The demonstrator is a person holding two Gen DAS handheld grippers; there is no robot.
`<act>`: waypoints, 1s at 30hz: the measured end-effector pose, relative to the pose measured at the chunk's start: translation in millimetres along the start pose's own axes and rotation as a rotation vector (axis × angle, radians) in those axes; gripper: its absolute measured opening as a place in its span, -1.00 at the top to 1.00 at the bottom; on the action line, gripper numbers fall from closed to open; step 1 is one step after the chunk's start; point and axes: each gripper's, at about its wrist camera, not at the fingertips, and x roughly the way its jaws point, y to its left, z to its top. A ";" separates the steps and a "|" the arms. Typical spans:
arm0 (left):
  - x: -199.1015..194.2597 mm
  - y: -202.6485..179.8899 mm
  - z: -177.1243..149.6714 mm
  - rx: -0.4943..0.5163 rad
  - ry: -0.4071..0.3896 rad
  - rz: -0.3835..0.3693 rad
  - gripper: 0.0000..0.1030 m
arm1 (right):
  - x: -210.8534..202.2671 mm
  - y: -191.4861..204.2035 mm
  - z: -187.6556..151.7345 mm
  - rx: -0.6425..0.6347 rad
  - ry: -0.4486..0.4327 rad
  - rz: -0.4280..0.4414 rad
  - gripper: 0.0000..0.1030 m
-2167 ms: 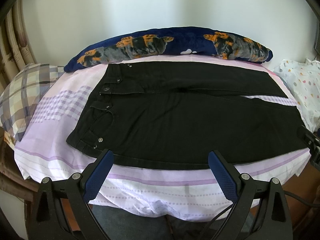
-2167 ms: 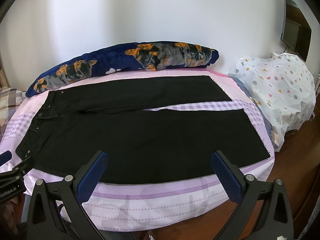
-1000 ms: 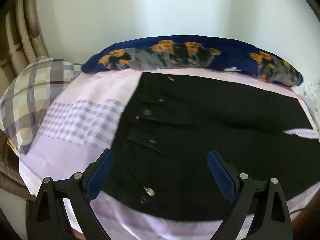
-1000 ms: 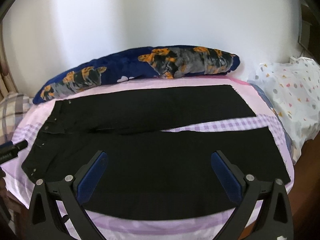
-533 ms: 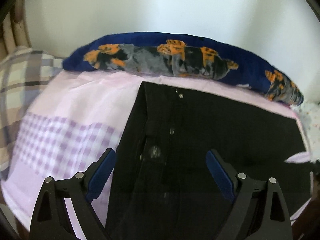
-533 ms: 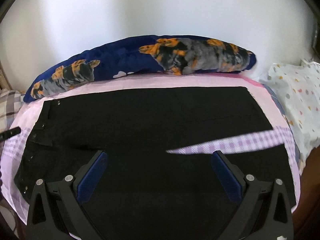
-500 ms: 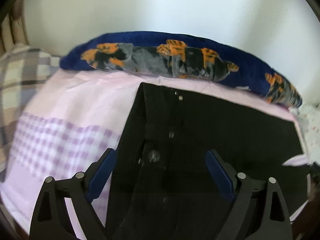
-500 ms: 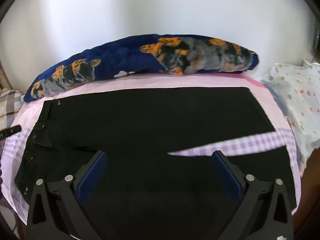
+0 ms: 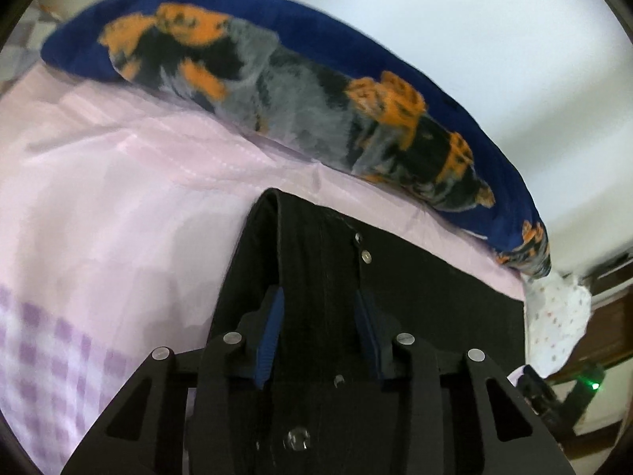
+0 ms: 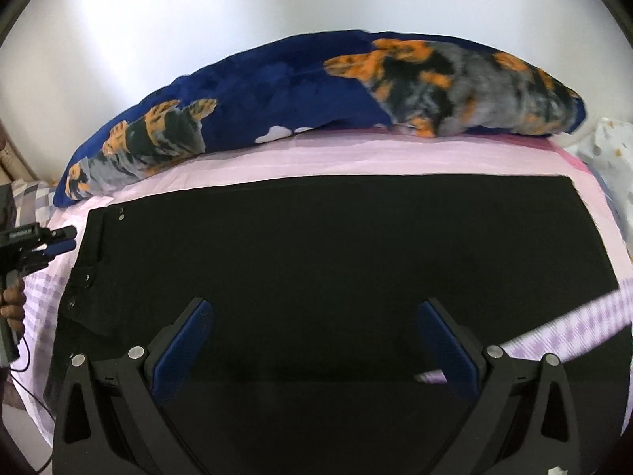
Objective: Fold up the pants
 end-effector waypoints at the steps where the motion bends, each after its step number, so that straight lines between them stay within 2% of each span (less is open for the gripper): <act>1: 5.0 3.7 4.0 -0.011 0.012 -0.012 0.30 | 5.1 2.3 2.9 -0.009 0.004 0.001 -1.00; 6: 21.6 14.8 19.0 -0.027 0.075 -0.054 0.43 | 30.7 13.2 21.3 -0.035 0.019 0.034 -1.00; 10: 20.1 19.5 23.6 -0.014 0.091 -0.084 0.52 | 47.5 20.9 37.2 -0.052 0.024 0.063 -1.00; 17: 15.5 29.1 25.9 0.006 0.080 -0.072 0.52 | 66.1 36.0 54.5 -0.084 0.021 0.102 -1.00; 23: 26.6 32.1 31.1 -0.015 0.107 -0.165 0.52 | 75.6 40.3 54.8 -0.091 0.029 0.114 -1.00; 26: 34.3 19.0 35.6 0.021 0.105 -0.173 0.52 | 78.0 39.7 54.3 -0.094 0.033 0.114 -1.00; 30: 48.5 15.1 46.9 0.017 0.108 -0.174 0.52 | 81.9 39.1 57.1 -0.114 0.037 0.124 -1.00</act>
